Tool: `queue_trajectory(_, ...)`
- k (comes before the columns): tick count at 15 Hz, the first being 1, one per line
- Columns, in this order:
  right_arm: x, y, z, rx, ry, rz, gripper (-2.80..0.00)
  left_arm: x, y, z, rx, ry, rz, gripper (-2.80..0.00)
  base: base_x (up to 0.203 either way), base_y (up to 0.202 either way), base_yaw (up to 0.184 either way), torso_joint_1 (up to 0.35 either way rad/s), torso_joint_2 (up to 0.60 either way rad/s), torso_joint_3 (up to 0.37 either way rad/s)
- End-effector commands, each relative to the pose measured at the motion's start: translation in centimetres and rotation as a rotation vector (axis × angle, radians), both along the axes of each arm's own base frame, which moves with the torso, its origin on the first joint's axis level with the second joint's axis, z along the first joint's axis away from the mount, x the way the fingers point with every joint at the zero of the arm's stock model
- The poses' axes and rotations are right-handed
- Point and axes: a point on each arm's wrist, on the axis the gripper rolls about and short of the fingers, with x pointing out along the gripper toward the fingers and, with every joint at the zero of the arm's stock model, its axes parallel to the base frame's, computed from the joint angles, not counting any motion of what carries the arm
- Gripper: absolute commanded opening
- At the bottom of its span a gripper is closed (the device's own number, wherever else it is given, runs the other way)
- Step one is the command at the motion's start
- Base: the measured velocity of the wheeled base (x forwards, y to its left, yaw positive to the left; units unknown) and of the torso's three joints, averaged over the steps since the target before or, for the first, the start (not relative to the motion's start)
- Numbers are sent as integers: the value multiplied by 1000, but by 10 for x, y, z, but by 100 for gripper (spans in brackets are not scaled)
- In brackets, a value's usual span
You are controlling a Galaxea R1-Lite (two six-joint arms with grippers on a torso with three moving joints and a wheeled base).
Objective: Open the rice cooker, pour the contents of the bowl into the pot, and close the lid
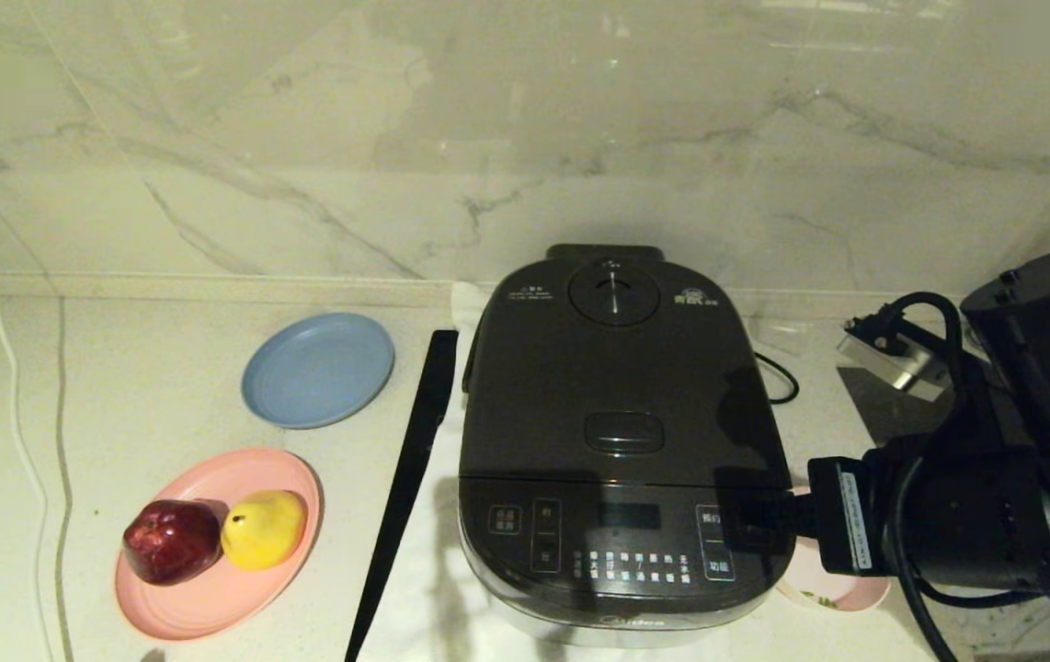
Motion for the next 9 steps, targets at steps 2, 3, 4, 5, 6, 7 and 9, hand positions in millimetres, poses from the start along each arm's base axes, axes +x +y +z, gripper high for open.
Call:
queue_trajectory(2,-10,-10,25,74,-76,-9,-280,0,0,-1,0,4,0,-280,0,0,0,0,0,0)
queue_trajectory(3,-12,-16,37,107,-113,-22,-280,0,0,-1,0,4,0,-280,0,0,0,0,0,0)
queue_trajectory(4,-13,-21,47,132,-145,-39,-280,0,0,-1,0,4,0,-280,0,0,0,0,0,0)
queue_trajectory(5,-14,-26,55,149,-171,-57,-280,0,0,-1,0,4,0,-280,0,0,0,0,0,0)
queue_trajectory(6,-13,-31,59,156,-185,-76,-280,0,0,-1,0,4,0,-280,0,0,0,0,0,0)
queue_trajectory(7,-11,-34,61,157,-192,-95,-280,0,0,-1,0,4,0,-280,0,0,0,0,0,0)
queue_trajectory(9,-8,-44,64,158,-209,-143,-280,0,0,-1,0,4,0,-280,0,0,0,0,0,0)
